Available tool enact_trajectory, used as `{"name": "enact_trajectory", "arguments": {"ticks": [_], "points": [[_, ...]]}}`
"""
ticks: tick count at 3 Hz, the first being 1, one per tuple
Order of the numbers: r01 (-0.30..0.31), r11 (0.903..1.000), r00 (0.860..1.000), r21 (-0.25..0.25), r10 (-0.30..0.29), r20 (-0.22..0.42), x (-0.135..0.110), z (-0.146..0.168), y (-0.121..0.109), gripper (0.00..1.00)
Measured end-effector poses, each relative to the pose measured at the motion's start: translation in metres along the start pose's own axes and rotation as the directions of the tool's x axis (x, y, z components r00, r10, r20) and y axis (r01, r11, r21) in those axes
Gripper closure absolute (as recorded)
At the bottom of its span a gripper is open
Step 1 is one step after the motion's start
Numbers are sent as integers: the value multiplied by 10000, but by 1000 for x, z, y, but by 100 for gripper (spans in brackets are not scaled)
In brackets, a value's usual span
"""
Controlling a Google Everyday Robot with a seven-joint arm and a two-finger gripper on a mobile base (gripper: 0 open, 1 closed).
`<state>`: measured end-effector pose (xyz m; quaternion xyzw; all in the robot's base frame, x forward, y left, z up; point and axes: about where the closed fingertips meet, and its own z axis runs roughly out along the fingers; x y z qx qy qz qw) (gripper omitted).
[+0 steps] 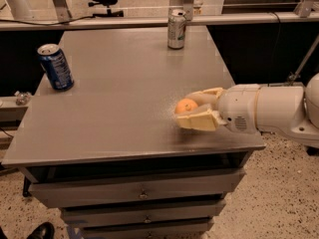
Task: Move orange near pepsi can
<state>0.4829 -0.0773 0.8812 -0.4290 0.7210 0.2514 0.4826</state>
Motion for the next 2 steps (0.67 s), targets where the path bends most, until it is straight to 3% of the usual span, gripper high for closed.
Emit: {"name": "enact_trajectory", "arguments": {"ticks": [2], "points": [[422,9983,9957,-394,-388,841,-55,52,-5,100]]}}
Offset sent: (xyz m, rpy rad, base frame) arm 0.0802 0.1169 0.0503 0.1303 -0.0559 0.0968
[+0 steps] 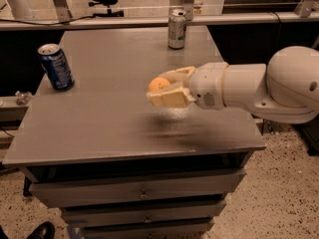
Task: Move orange near pepsi can
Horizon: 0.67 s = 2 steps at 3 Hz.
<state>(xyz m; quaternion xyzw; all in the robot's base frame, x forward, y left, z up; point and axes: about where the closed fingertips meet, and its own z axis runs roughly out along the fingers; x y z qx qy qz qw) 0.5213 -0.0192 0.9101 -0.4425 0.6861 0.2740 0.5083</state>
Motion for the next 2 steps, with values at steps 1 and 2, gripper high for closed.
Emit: {"name": "enact_trajectory", "arguments": {"ticks": [1,2], "points": [[-176,9994,9994,-299,186,306,-32,45,-9,100],[-358,9964,9982,-764,394,460,-53,97,-12,100]]}}
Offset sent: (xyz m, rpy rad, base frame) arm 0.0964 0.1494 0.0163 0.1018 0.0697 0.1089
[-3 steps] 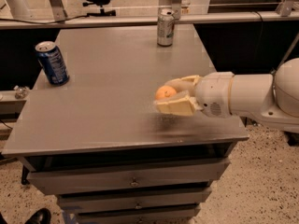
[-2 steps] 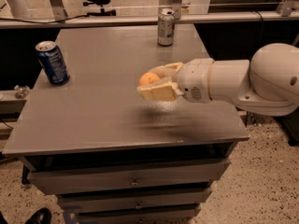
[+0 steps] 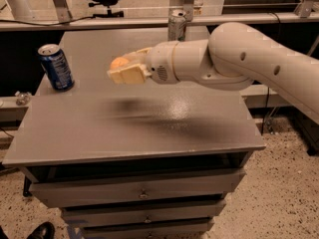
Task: Move orange near pepsi can
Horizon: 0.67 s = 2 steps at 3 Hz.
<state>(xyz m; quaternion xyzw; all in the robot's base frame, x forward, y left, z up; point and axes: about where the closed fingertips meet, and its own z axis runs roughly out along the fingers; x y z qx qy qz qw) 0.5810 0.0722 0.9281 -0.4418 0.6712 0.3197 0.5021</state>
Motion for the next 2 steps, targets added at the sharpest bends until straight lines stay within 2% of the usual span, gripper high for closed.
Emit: {"name": "enact_trajectory", "arguments": {"ticks": [1,2], "points": [[-17,9994,10000,-338,16,-22,-3,50,-1,100],[-31,9995,10000,-303,31,13,-1,91,-10,100]]}}
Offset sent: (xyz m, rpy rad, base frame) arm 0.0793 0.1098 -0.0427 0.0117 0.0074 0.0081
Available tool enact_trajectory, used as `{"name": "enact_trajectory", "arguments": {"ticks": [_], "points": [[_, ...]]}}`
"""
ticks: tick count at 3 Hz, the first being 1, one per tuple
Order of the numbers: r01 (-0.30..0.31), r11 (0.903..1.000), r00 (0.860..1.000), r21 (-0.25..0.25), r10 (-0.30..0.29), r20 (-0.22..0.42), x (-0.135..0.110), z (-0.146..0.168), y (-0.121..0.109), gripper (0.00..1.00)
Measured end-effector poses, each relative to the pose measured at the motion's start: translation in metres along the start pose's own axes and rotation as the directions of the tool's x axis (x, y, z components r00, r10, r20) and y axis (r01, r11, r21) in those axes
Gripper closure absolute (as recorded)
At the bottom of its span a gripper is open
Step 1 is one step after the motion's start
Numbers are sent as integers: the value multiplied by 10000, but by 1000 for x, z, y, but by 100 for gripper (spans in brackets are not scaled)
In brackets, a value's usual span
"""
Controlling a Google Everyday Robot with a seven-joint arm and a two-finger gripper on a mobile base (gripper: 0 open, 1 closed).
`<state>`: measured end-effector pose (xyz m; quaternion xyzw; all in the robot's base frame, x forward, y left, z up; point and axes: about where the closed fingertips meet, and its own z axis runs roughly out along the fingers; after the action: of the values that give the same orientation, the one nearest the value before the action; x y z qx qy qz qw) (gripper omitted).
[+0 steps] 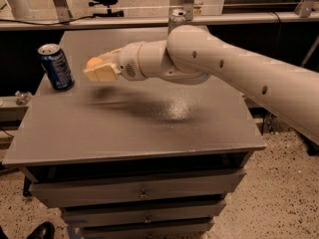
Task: Move orange near pepsi can
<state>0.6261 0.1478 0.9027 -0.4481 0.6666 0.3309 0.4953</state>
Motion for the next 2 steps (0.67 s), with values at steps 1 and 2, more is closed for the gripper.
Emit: {"name": "enact_trajectory", "arguments": {"ticks": [1,2], "points": [[-89,9997,9999,242,90,-45,10,30,-13,100],[-271,9987,9996,429,271,11,22,60,-27,100]]}}
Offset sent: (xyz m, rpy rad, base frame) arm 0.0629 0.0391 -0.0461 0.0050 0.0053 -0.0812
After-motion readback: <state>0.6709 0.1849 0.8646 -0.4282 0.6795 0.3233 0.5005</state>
